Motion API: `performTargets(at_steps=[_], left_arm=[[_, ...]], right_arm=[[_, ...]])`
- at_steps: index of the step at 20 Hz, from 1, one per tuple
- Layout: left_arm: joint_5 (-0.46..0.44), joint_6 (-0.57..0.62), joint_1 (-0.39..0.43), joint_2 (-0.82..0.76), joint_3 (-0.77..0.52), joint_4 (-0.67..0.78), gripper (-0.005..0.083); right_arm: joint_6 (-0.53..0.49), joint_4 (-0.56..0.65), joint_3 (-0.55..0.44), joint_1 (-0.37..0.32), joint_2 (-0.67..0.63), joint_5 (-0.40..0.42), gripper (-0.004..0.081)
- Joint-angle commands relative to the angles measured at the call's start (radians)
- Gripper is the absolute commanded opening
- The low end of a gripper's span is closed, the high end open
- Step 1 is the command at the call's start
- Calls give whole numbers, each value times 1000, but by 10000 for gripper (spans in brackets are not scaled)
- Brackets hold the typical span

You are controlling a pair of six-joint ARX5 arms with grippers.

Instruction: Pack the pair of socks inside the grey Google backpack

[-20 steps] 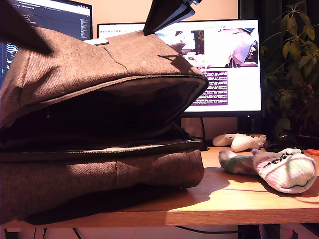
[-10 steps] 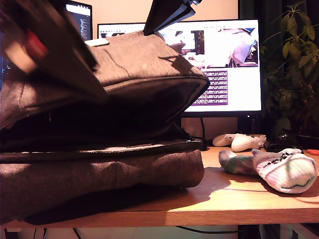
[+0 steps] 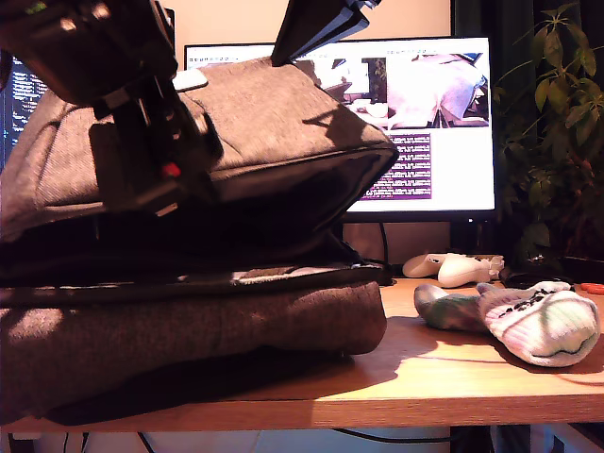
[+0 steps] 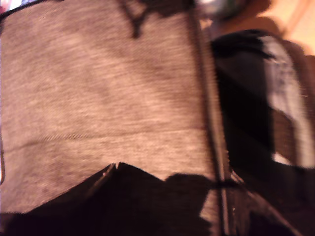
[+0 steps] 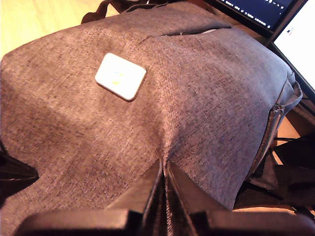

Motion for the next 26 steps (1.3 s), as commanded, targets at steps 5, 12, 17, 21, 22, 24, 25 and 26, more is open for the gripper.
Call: performTargets(at_steps=[5,12,17,21,22,24,25,26], left_arm=[[-18,94,13,-12,3,8,-21],[34,90,11,-142,111,-70,-21],[72,82,19,-180,127,-166,-21],[109,43,36,-179,127,-200,-21],[111,41,41,-179,127,-205,-21],[125,37,55,-179,127,-211,-21],[136,37,62,-179,127,-213,-21],[146,38,67,-179,127,-215,-21]], right_arm=[[1,2,35,5,3,-8,-13],[1,5,35,5,3,-6,11],[1,-10,36,5,3,-10,411],[24,-15,38,5,-10,-23,411],[37,-24,38,0,-21,-32,411],[66,-64,38,-32,-52,-32,411],[86,-96,38,-50,-71,-33,411],[91,-122,37,-71,-87,-39,411]])
